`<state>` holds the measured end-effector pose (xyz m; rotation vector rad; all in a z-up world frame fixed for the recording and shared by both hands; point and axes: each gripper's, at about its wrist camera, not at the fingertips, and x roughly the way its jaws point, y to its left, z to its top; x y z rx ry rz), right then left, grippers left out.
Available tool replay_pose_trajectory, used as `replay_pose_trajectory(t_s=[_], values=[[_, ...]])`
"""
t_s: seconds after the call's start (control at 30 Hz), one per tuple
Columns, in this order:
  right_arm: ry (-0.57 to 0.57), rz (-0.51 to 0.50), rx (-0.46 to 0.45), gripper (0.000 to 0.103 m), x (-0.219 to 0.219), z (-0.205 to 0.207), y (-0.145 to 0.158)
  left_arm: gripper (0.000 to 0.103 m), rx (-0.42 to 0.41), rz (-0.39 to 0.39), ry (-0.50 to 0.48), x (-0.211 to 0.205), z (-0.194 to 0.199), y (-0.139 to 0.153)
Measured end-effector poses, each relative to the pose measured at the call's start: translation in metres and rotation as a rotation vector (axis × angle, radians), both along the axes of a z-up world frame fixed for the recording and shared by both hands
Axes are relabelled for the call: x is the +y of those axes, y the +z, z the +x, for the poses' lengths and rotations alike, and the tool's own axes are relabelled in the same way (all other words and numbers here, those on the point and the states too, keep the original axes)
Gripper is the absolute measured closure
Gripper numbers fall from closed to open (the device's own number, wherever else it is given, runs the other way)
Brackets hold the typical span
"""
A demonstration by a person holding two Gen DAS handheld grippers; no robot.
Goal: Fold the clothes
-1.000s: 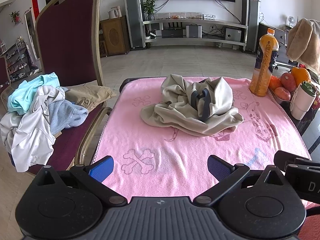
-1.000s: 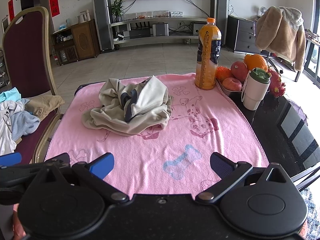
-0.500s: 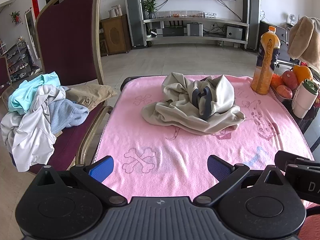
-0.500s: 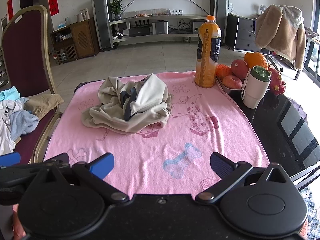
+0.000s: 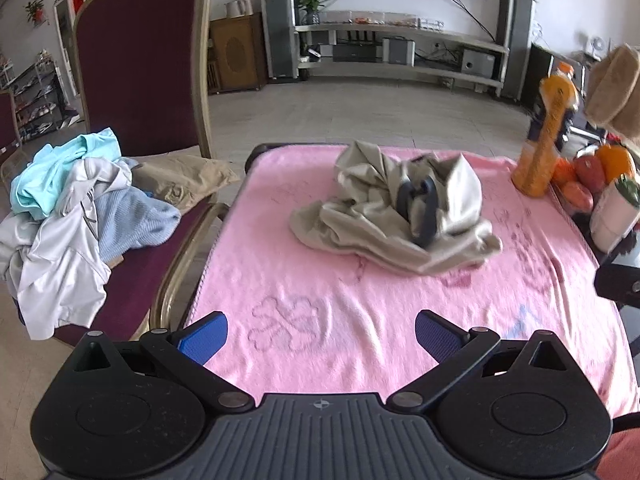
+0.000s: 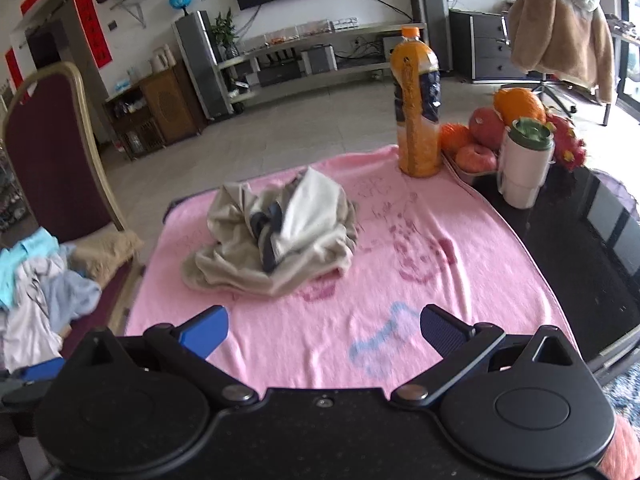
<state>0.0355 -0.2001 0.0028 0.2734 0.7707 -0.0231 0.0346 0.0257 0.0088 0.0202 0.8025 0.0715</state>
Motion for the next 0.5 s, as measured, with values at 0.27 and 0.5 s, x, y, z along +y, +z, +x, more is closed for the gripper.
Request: replay_pose_trajectory(t_s=[0.27,0.5], values=[[0.042,0.048,-0.082,0.000,-0.010,0.038,0.004,0.009,-0.021,-0.036,0.026,0.021,0.026,0.010],[0.023,0.170,-0.021,0.000,-0.020,0.070,-0.012,0.012,0.019,-0.069,0.037,0.024,0.049,-0.003]])
